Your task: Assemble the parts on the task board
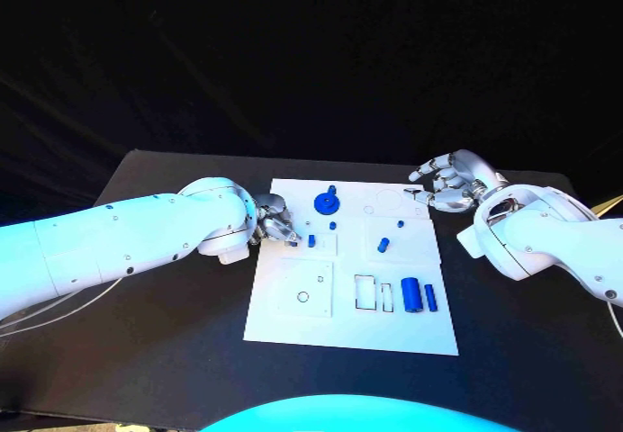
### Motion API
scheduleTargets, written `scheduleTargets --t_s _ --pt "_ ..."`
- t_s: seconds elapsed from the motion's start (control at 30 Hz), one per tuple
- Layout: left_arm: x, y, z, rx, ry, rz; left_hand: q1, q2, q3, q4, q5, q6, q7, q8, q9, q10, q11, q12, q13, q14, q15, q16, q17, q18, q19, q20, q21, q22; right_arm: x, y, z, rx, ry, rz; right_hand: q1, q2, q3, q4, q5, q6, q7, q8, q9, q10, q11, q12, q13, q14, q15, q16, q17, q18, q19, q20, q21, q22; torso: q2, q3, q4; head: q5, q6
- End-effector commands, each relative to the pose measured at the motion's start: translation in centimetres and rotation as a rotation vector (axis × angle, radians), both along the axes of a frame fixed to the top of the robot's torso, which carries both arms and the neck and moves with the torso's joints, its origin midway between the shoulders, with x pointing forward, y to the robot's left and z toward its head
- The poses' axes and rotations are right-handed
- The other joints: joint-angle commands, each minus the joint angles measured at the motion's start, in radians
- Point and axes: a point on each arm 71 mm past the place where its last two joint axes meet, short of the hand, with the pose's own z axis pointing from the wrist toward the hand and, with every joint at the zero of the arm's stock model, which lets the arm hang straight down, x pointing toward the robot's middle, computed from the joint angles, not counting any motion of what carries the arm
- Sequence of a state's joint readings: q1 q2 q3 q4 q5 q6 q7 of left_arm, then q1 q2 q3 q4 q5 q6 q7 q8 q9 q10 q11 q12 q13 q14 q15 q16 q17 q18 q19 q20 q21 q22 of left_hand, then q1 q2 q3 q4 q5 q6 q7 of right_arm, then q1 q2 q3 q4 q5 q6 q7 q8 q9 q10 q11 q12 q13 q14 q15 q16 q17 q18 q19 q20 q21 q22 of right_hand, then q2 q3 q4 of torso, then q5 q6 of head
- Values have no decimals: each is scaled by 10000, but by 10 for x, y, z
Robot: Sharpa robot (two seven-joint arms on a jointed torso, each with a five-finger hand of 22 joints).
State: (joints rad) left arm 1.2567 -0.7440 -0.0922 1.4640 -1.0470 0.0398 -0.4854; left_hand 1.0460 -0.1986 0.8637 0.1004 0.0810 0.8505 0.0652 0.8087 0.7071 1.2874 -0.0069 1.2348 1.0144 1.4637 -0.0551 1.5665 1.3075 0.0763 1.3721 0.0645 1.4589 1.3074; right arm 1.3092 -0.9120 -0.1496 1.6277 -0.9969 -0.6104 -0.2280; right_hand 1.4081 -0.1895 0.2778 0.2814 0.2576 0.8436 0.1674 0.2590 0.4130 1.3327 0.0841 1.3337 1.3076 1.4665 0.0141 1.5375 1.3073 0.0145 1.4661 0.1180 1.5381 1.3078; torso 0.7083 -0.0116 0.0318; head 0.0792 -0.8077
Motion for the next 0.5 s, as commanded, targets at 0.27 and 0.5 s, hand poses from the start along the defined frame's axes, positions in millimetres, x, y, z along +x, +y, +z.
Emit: scheduleTargets --t_s 0.27,0.5 --pt "-1 4 -5 45 274 108 -626 -134 -807 465 -56 79 -79 -133 -234 -162 -29 -112 -84 1065 -65 32 2616 -167 3 -80 -79 219 0 1 0 -23 -34 162 -98 -18 51 -1 35 -93 -8 43 -10 -2 -29 -41 59 795 -85 -64 1619 -47 863 -92 -41 2386 -2 -5 -3 -16 9" --pt "0 6 -3 -72 165 262 -683 -180 -1588 937 -42 69 -37 -169 -310 -263 10 -175 -165 1043 -36 -7 2556 -147 -58 -60 -139 136 -1 1 0 -21 -33 157 -121 -25 51 7 31 -100 -9 49 -12 -10 -30 -50 47 794 -86 -66 1615 -46 861 -93 -45 2383 0 -7 -6 -33 29"
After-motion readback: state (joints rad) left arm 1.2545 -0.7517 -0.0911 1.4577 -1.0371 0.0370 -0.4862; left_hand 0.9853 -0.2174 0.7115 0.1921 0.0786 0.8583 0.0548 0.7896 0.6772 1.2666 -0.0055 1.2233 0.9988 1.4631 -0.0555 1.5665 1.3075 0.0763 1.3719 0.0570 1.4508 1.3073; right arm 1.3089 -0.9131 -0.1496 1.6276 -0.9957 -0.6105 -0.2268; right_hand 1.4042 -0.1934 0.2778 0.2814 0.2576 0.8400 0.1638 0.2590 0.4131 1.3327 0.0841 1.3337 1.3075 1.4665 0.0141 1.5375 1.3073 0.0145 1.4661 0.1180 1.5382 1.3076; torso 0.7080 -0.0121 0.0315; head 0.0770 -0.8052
